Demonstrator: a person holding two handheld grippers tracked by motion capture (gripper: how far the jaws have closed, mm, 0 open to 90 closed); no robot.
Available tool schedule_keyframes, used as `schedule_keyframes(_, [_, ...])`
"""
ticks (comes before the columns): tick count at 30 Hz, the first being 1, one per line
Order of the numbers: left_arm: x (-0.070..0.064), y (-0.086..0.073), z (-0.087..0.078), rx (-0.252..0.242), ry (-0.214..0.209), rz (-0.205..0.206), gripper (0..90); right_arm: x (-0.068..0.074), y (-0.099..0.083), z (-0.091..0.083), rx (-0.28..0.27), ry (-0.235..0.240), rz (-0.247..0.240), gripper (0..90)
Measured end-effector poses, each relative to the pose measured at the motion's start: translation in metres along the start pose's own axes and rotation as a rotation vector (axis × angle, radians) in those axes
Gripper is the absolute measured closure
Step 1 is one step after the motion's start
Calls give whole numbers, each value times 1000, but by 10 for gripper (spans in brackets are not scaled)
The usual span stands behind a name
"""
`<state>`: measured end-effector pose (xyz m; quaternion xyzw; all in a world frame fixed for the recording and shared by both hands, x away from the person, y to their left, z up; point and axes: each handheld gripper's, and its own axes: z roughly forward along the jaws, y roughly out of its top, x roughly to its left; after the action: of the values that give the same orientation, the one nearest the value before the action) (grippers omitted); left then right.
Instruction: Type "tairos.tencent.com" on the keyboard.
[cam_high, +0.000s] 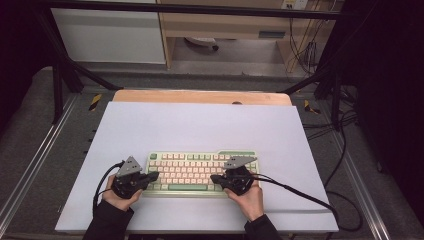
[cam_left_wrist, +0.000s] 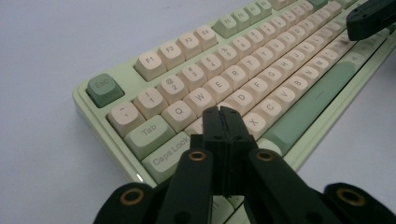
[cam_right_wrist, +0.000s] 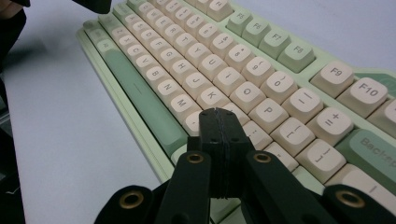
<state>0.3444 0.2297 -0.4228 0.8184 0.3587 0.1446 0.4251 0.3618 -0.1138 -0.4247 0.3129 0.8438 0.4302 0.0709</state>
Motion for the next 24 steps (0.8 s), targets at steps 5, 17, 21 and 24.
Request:
schedule_keyframes(5, [-1, 1, 1, 1, -1, 2, 899, -1, 2, -6, -11, -9, -5, 900])
schedule_keyframes(17, [-7, 5, 3, -3, -5, 7, 899, -4, 4, -14, -24, -19, -2, 900])
schedule_keyframes(21, [-10, 7, 5, -3, -9, 11, 900, -5, 4, -15, -28, -22, 2, 900])
schedule_keyframes(24, [-14, 9, 7, 0, -15, 16, 899, -6, 4, -15, -29, -26, 1, 900])
